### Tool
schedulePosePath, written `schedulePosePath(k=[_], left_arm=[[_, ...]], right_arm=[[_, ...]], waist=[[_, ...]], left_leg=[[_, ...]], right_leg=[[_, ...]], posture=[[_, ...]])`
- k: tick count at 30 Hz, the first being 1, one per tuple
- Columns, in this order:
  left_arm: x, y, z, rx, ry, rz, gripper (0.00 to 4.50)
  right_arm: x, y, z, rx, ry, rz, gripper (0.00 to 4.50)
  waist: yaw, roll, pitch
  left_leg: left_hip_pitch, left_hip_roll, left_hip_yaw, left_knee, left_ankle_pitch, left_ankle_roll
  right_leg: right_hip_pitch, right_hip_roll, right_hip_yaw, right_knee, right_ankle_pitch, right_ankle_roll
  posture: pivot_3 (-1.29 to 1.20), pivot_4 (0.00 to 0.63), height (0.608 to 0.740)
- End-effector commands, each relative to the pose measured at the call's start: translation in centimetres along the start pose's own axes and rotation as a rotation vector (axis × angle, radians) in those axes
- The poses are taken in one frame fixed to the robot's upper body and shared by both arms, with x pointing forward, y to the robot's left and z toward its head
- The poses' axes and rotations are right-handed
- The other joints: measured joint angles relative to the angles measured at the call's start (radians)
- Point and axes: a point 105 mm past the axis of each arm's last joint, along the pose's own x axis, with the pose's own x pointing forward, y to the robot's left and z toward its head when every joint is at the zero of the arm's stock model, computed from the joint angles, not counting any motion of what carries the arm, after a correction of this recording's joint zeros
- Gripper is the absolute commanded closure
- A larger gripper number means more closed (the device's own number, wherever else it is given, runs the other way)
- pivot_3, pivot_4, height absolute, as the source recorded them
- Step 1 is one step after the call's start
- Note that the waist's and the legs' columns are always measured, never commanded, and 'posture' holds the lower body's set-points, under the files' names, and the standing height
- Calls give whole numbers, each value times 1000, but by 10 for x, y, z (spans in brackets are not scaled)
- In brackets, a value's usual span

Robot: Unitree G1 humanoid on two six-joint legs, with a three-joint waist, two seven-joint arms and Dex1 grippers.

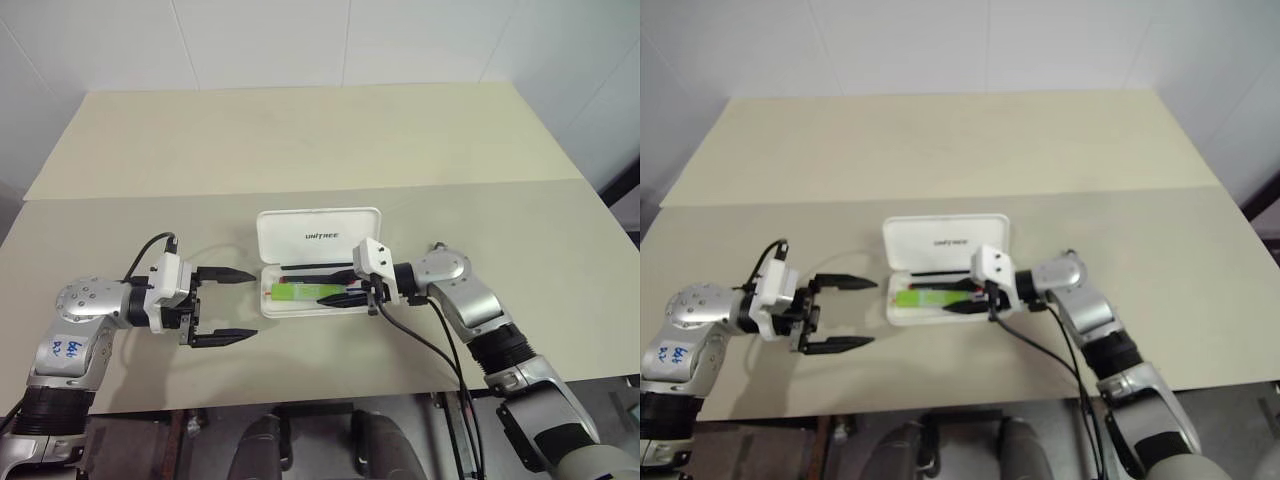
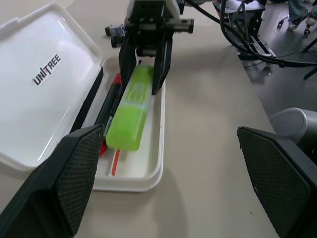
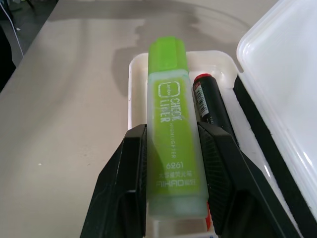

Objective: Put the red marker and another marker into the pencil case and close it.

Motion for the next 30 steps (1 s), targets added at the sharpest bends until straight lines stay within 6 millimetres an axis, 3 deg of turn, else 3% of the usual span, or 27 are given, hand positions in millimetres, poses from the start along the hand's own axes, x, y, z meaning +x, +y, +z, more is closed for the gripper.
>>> schedulePosePath(k=[1,10,19,25,30], left_arm=[[-2,0,7,32,-8,11,0],[-1,1,7,34,-11,18,0],[1,3,7,34,-15,20,0],[2,2,7,32,-19,13,0],[5,2,11,24,-41,13,0]], right_arm=[[4,1,10,-45,-14,35,3382],[6,1,7,-33,-2,41,3382],[7,-9,23,-108,-46,20,82],[-4,3,59,-107,-174,39,31],[-37,16,70,-52,-204,-14,31]], waist=[[-1,0,0],[-5,0,0],[-6,0,0],[-4,0,0],[5,-1,-1]], left_leg=[[0,0,1,0,0,0],[0,2,2,2,0,-1],[0,2,2,2,0,-2],[0,2,3,1,0,-2],[0,2,2,1,0,-2]], right_leg=[[-1,0,0,1,0,0],[-3,0,-1,6,0,-1],[-5,0,-1,6,0,-1],[-5,0,0,6,0,-1],[-5,-1,-2,5,0,-2]], posture=[[0,150,740],[0,150,740],[0,150,740],[0,150,740],[0,150,740]])
